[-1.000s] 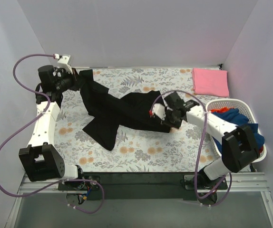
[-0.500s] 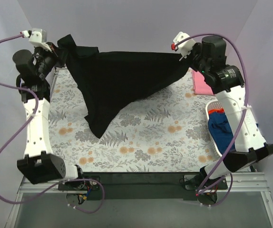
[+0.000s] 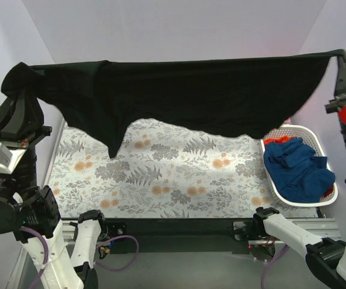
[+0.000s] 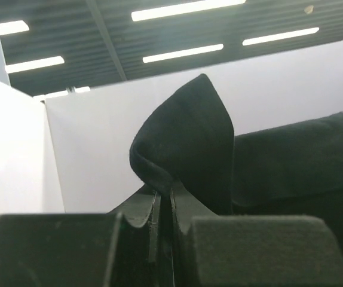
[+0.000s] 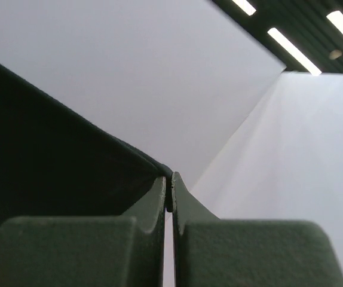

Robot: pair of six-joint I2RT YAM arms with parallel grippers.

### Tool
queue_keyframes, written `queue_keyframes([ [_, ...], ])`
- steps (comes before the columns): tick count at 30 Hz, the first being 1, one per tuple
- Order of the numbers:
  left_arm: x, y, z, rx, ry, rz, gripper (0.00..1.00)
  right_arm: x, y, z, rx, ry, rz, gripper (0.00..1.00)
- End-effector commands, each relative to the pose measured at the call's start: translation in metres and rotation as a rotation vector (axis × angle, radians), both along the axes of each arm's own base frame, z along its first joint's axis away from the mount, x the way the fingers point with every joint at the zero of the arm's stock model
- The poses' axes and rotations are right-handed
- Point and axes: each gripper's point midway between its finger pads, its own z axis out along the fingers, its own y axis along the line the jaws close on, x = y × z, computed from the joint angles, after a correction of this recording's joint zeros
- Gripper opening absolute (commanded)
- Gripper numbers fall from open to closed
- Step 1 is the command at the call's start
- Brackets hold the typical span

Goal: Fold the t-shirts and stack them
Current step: Flatten the tshirt out

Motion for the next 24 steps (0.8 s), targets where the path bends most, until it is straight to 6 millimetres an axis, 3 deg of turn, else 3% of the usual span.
queue_keyframes([
  [1, 0.03, 0.037, 0.004, -0.07, 0.015, 0.165, 0.0, -0.001, -0.021, 0.031, 0.037, -0.122, -0.12, 0.01],
  [4, 0.045, 0.04, 0.007, -0.05, 0.031, 0.18, 0.0, 0.017, -0.016, 0.023, -0.029, -0.11, -0.151, 0.01],
  [5, 0.063, 0.044, 0.001, -0.039, 0.068, 0.187, 0.0, 0.023, -0.012, 0.022, -0.046, -0.114, -0.154, 0.01],
  [7, 0.087, 0.043, -0.013, -0.013, 0.136, 0.169, 0.0, 0.053, -0.001, -0.001, -0.115, -0.06, -0.169, 0.01],
  [8, 0.114, 0.045, -0.03, 0.003, 0.204, 0.159, 0.0, 0.064, 0.003, -0.007, -0.132, -0.054, -0.171, 0.01],
  [10, 0.142, 0.038, -0.06, 0.047, 0.306, 0.101, 0.0, 0.098, 0.018, -0.044, -0.209, 0.017, -0.168, 0.01],
  [11, 0.164, 0.038, -0.089, 0.057, 0.383, 0.071, 0.0, 0.107, 0.023, -0.052, -0.224, 0.019, -0.162, 0.01],
  [12, 0.175, 0.035, -0.109, 0.073, 0.433, 0.044, 0.0, 0.129, 0.033, -0.088, -0.268, 0.088, -0.15, 0.01],
  [14, 0.19, 0.022, -0.143, 0.114, 0.502, -0.039, 0.0, 0.146, 0.046, -0.114, -0.31, 0.112, -0.116, 0.01],
  [15, 0.207, 0.023, -0.183, 0.112, 0.582, -0.067, 0.0, 0.16, 0.052, -0.137, -0.336, 0.149, -0.106, 0.01],
  [16, 0.212, 0.017, -0.197, 0.134, 0.598, -0.099, 0.0, 0.175, 0.059, -0.174, -0.372, 0.209, -0.079, 0.01],
  [18, 0.229, 0.018, -0.235, 0.119, 0.675, -0.129, 0.0, 0.198, 0.07, -0.214, -0.408, 0.261, -0.046, 0.01],
  [19, 0.249, 0.022, -0.273, 0.101, 0.757, -0.146, 0.0, 0.208, 0.073, -0.248, -0.433, 0.315, -0.027, 0.01],
  [21, 0.269, 0.026, -0.305, 0.057, 0.832, -0.163, 0.0, 0.229, 0.081, -0.292, -0.466, 0.388, 0.002, 0.01],
  [22, 0.294, 0.029, -0.339, 0.035, 0.916, -0.192, 0.0, 0.238, 0.082, -0.312, -0.48, 0.413, 0.014, 0.01],
  [23, 0.307, 0.028, -0.353, 0.01, 0.95, -0.198, 0.0, 0.246, 0.083, -0.326, -0.491, 0.438, 0.013, 0.01],
  [24, 0.321, 0.031, -0.368, -0.029, 0.988, -0.211, 0.0, 0.263, 0.085, -0.356, -0.501, 0.499, 0.02, 0.01],
])
